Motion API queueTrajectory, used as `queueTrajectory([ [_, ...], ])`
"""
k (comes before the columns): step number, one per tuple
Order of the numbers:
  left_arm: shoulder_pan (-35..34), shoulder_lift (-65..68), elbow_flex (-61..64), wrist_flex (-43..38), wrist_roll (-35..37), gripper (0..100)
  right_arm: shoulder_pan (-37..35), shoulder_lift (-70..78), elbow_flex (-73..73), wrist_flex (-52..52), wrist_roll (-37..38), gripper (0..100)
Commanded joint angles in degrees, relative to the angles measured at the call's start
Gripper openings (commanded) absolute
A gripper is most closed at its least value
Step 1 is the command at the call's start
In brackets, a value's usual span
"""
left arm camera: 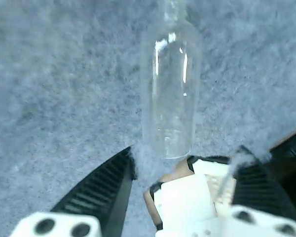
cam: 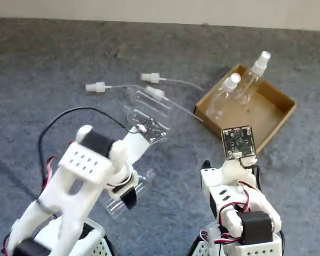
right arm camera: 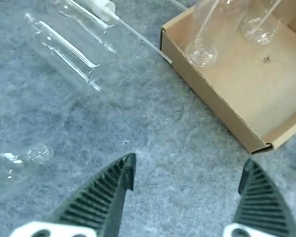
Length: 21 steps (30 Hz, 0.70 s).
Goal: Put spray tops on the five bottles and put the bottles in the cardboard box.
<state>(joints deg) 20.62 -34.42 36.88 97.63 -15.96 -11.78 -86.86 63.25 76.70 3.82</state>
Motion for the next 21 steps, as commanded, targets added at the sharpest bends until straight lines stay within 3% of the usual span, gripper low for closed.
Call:
queueTrajectory([
  [1,0.7,7.6,-2.6,-0.8,-0.7,31,0.7,-0.3,-0.1,-1.4,0.6,30.0],
  [8,0.7,16.2,-2.4,-9.2,-0.9,31,0.7,-0.4,-0.1,-1.4,0.7,30.0],
  [15,0.8,26.7,-2.6,-14.4,-7.2,31,0.7,-0.4,-0.1,-1.4,0.7,30.0],
  [21,0.8,32.7,-2.6,-23.5,-7.3,18,0.7,-0.6,-0.1,-1.4,0.7,30.0],
])
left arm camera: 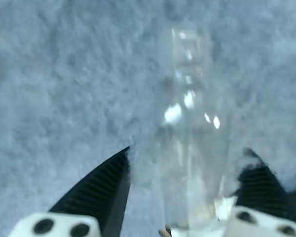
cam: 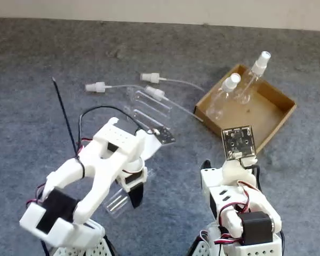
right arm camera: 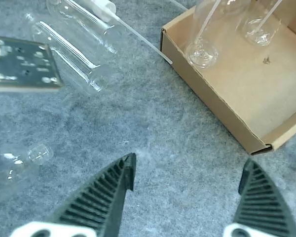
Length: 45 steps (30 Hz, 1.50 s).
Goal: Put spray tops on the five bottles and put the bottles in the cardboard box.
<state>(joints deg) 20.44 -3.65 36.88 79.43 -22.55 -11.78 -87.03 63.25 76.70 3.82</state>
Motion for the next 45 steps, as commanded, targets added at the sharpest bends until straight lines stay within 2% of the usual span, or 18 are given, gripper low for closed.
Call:
queueTrajectory([
  [1,1.1,2.6,-2.8,-6.8,-0.7,15,0.7,-0.5,-0.1,-1.4,0.7,30.0],
  [3,1.7,3.1,-2.9,-10.0,-0.6,12,0.7,-0.5,-0.1,-1.4,0.7,30.0],
  [9,4.2,3.1,-2.9,-16.0,1.1,11,0.7,-0.5,0.0,-1.4,0.7,30.0],
  [13,6.7,3.0,-3.0,-25.6,15.6,11,0.8,-0.5,0.0,-1.4,0.7,30.0],
  [17,9.4,3.0,-5.1,-32.3,30.2,11,5.2,-0.5,0.0,-1.4,0.7,30.0],
  [22,13.4,3.6,-8.4,-33.3,39.3,13,7.3,-0.5,0.0,-1.4,1.4,30.2],
  [26,13.7,3.3,-8.0,-33.3,43.1,29,7.4,-0.5,0.0,-1.4,3.5,30.2],
  [29,13.3,3.1,-8.1,-30.9,45.6,43,7.4,-0.5,0.0,-1.4,3.5,30.2],
  [33,13.3,2.9,-10.4,-25.5,45.7,52,7.4,-0.5,0.0,-1.4,3.4,30.2],
  [36,12.0,2.2,-14.3,-18.2,45.6,53,7.3,-0.2,0.0,-1.4,2.6,30.2],
  [41,8.6,-4.7,-21.9,-4.9,45.4,53,7.1,0.0,-0.4,-1.7,-4.6,30.2],
  [45,4.0,-12.5,-24.4,2.3,45.3,53,2.0,0.0,-0.7,-1.8,-5.1,30.0],
])
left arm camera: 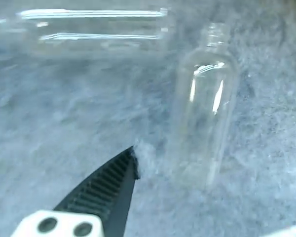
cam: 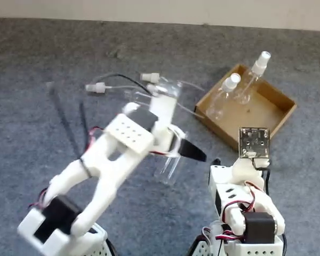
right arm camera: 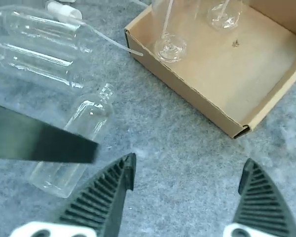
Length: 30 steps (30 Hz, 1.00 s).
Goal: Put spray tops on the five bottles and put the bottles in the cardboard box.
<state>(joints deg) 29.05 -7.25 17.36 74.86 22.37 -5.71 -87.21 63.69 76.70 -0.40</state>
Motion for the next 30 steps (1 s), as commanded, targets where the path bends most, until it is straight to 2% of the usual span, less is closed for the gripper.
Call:
queueTrajectory([
  [1,-6.0,-10.9,-4.8,7.6,-0.1,53,-5.3,0.6,-1.2,-1.9,-1.1,30.0],
  [5,-11.3,-18.3,-3.6,10.9,-5.0,53,-8.0,8.3,-6.7,-1.6,-7.2,30.0],
  [12,-20.3,-32.8,5.7,11.6,-5.9,53,-12.4,32.8,-21.1,-1.0,-16.2,30.1],
  [16,-25.0,-42.2,13.3,11.3,-9.9,53,-16.9,43.2,-27.2,0.5,-24.3,30.4],
  [20,-30.7,-51.2,21.6,11.3,-11.9,52,-20.9,48.7,-30.7,-3.3,-34.3,30.4],
  [22,-32.2,-55.0,25.5,10.3,-13.8,47,-21.9,50.6,-31.3,-7.4,-36.7,30.4],
  [25,-34.2,-60.3,30.9,7.6,-15.7,33,-24.0,53.0,-30.8,-12.8,-38.9,30.4],
  [30,-36.3,-67.6,38.4,5.0,-18.3,14,-26.9,58.1,-30.8,-16.7,-41.8,30.4],
])
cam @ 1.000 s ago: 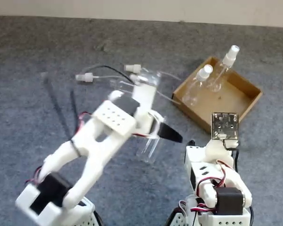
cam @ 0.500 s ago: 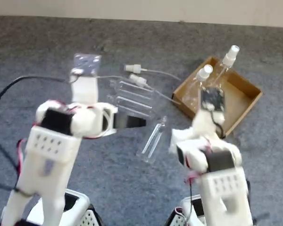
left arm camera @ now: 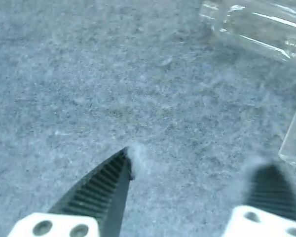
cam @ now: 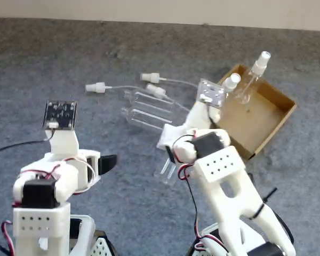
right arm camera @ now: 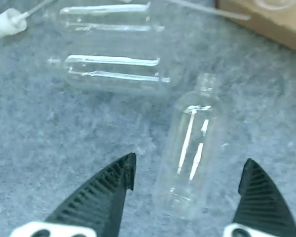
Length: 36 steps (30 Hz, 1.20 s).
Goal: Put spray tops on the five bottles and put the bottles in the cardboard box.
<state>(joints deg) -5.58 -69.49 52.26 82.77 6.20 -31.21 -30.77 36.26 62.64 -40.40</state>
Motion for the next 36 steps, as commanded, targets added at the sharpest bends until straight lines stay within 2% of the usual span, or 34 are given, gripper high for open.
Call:
queueTrajectory([
  [1,-2.1,-6.5,4.6,-3.2,-2.3,11,-1.5,2.9,-3.4,-2.9,-2.2,30.4],
  [5,-3.2,-10.2,7.7,-3.2,-2.6,6,-1.4,8.3,-3.8,-3.2,-4.2,30.4],
  [13,-3.2,-14.3,11.7,-3.2,-2.5,6,-1.3,17.5,-3.9,-3.3,-8.8,37.5],
  [22,-3.2,-17.3,15.6,-4.1,-2.5,6,1.3,24.8,-3.9,-9.5,-5.4,37.1],
  [25,-3.2,-18.3,18.5,-6.1,-2.5,6,3.1,24.0,-3.7,-9.2,-5.3,31.0],
  [28,-3.2,-19.5,21.7,-9.1,-2.3,6,5.2,22.2,-3.3,-9.3,0.6,20.2],
  [32,-3.2,-21.1,25.5,-11.3,-2.3,6,8.2,19.1,-1.5,-9.0,14.4,7.0],
  [36,-3.0,-23.4,26.4,-10.9,-2.4,6,10.8,14.5,1.7,-8.9,29.0,4.9],
])
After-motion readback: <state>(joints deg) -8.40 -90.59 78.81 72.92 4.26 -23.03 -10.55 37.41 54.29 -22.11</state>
